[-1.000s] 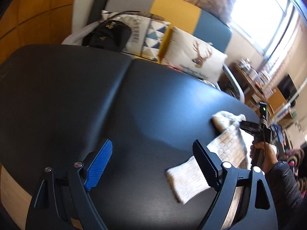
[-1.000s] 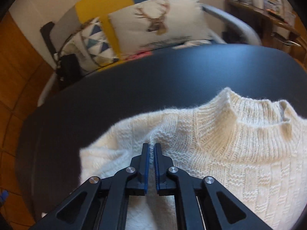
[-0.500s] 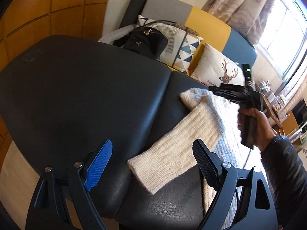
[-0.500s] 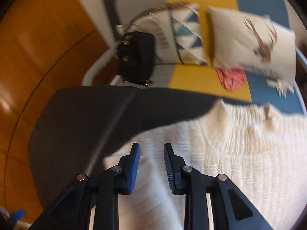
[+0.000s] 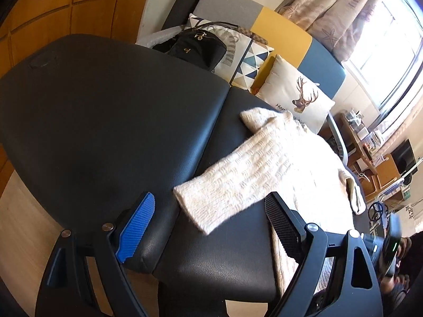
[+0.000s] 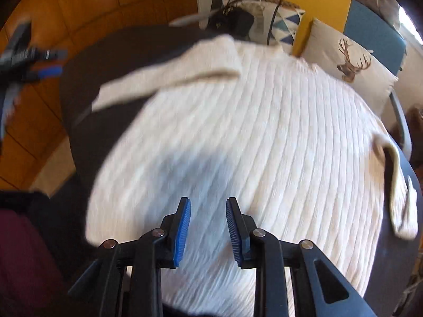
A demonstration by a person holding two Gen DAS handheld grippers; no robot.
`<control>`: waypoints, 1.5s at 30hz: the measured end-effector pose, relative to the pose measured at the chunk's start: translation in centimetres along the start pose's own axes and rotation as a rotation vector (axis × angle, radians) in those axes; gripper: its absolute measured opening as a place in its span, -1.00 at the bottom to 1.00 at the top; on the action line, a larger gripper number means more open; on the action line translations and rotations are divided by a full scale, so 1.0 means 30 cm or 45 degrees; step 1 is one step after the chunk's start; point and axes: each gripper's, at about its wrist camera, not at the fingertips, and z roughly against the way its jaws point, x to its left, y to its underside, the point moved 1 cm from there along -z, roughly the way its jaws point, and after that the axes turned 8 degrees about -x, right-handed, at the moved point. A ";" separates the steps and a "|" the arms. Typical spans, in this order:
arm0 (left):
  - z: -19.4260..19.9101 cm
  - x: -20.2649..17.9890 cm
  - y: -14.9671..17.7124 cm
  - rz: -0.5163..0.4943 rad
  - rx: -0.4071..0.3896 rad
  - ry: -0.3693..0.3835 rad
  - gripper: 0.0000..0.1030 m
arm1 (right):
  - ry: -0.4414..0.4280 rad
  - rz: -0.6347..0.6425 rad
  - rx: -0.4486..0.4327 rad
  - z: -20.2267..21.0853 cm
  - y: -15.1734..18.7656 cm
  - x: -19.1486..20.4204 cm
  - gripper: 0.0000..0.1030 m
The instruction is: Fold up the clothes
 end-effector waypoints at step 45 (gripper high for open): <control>0.038 0.272 -0.002 0.380 -0.035 0.072 0.89 | -0.424 -0.123 -0.222 -0.366 -0.763 0.409 -0.36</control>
